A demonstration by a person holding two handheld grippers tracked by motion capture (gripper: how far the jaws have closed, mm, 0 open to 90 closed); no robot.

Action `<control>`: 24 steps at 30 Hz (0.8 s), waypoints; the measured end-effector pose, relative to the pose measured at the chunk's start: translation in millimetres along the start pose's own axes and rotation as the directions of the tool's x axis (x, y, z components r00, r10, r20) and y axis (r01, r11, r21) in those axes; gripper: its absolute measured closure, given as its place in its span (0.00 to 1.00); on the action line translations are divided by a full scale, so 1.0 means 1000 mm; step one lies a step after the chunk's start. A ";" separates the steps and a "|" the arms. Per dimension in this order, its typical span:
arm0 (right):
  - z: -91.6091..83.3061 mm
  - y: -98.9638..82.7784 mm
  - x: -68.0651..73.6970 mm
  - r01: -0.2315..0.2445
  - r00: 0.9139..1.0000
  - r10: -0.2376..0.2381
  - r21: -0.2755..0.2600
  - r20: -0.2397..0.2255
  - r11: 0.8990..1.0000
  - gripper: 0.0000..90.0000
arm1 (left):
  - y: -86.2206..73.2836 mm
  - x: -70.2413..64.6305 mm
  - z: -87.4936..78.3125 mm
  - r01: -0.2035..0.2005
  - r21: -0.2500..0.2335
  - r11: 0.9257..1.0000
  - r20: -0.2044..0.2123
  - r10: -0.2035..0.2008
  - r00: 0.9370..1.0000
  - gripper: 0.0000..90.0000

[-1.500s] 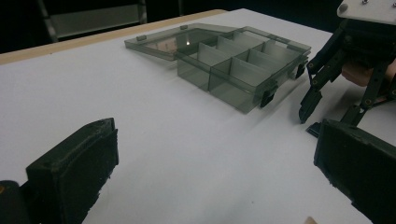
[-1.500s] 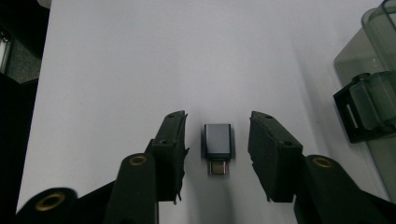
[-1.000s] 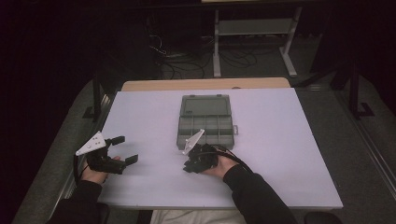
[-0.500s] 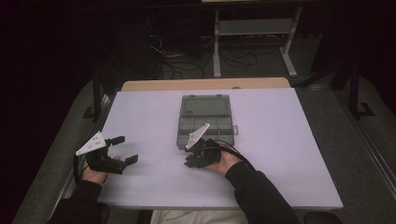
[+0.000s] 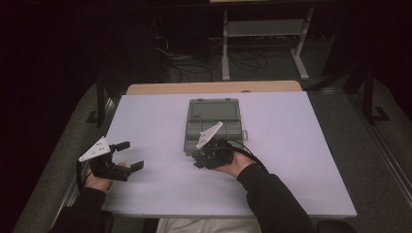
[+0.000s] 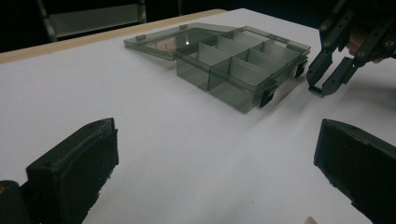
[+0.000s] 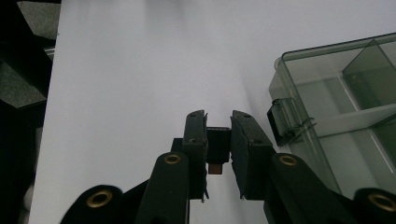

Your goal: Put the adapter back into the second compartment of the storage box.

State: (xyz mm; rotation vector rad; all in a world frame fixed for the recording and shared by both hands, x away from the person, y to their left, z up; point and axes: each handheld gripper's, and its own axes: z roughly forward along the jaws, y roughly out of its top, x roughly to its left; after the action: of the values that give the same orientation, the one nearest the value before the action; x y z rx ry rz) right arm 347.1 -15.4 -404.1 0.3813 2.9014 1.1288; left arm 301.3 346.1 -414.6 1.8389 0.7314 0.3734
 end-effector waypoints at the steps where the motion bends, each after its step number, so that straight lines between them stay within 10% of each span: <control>1: -0.001 0.000 0.000 -0.002 1.000 0.002 -0.003 0.000 1.000 0.83 | 0.000 0.000 0.000 0.000 0.000 1.000 0.000 0.000 1.000 0.00; 24: -0.025 0.009 -0.013 -0.010 0.999 0.011 -0.025 0.037 1.000 0.83 | 0.000 0.000 0.000 0.000 0.001 1.000 0.001 0.000 1.000 0.00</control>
State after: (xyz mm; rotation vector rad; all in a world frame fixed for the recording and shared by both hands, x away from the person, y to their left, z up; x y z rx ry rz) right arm 359.1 -28.0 -380.7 0.4135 2.8544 1.1450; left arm 301.4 346.0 -414.6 1.8402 0.7308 0.3717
